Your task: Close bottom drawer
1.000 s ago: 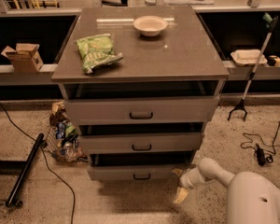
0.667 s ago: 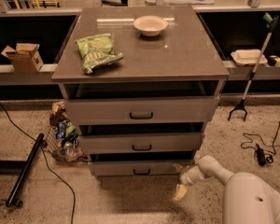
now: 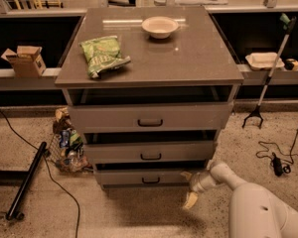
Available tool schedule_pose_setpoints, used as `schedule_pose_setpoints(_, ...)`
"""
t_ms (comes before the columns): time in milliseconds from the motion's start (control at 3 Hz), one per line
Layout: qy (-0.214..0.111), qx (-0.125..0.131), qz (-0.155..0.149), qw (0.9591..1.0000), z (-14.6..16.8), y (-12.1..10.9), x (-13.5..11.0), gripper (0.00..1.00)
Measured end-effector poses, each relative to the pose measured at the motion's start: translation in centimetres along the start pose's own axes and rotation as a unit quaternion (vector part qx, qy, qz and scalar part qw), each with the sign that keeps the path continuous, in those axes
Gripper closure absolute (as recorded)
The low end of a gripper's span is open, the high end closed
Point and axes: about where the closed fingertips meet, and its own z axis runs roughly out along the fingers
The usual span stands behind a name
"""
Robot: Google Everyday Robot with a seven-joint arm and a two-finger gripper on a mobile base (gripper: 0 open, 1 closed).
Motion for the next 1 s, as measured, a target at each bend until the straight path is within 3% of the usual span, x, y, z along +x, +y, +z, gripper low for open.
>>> schedule_pose_setpoints(333,0.001,-0.010,-0.012,0.9999,-1.4,1.1,0.0,0.00)
schedule_pose_setpoints(1000,0.029,-0.049,-0.006,0.9984,-5.3,7.7,0.8,0.00)
